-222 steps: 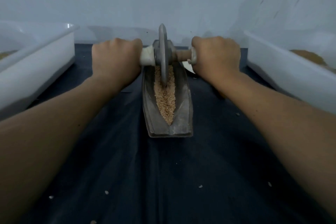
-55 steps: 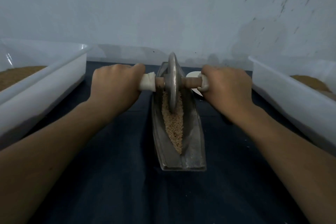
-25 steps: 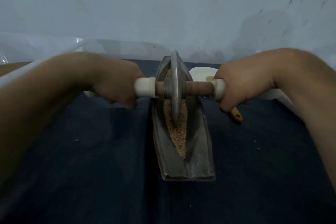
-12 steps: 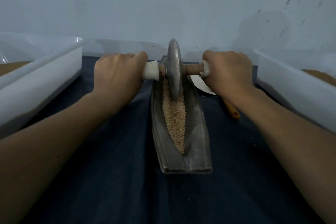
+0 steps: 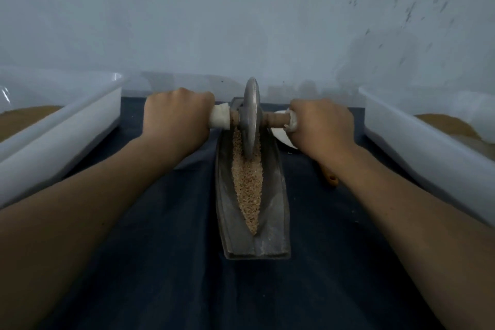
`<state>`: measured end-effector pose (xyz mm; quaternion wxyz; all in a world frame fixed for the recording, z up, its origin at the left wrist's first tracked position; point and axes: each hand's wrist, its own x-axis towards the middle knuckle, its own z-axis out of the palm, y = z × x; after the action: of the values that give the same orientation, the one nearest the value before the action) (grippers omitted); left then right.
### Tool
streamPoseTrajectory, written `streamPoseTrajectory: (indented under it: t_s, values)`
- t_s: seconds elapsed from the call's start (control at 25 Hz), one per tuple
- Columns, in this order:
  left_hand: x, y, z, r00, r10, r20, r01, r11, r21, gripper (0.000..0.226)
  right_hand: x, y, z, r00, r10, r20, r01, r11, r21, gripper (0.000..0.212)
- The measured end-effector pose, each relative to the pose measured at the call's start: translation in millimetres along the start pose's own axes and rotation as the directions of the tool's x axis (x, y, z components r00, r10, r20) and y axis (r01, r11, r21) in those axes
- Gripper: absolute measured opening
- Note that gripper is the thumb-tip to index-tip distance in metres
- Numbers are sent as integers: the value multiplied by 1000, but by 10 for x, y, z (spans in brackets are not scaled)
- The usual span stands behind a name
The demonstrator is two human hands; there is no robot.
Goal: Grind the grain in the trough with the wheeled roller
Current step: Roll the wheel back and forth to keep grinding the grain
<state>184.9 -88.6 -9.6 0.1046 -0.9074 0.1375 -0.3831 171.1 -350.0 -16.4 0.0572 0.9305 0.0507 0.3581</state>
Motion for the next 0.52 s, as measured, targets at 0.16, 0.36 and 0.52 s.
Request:
streamPoseTrajectory:
  t_s: [0.16,0.36,0.52]
  values:
    - [-43,58,-300,995,43,88,-45,999,12,7,-326,-51,-193,991,26,132,-34,998,56,22]
    - [-577,37,-687,997,24,78,-27,999,34,38,-611,-146,-683,990,-59,127,60,998,-1,30]
    - [-798,-47,-750,996,48,68,-44,997,-60,42,-753,-134,-955,981,-139,136,151,986,-76,32]
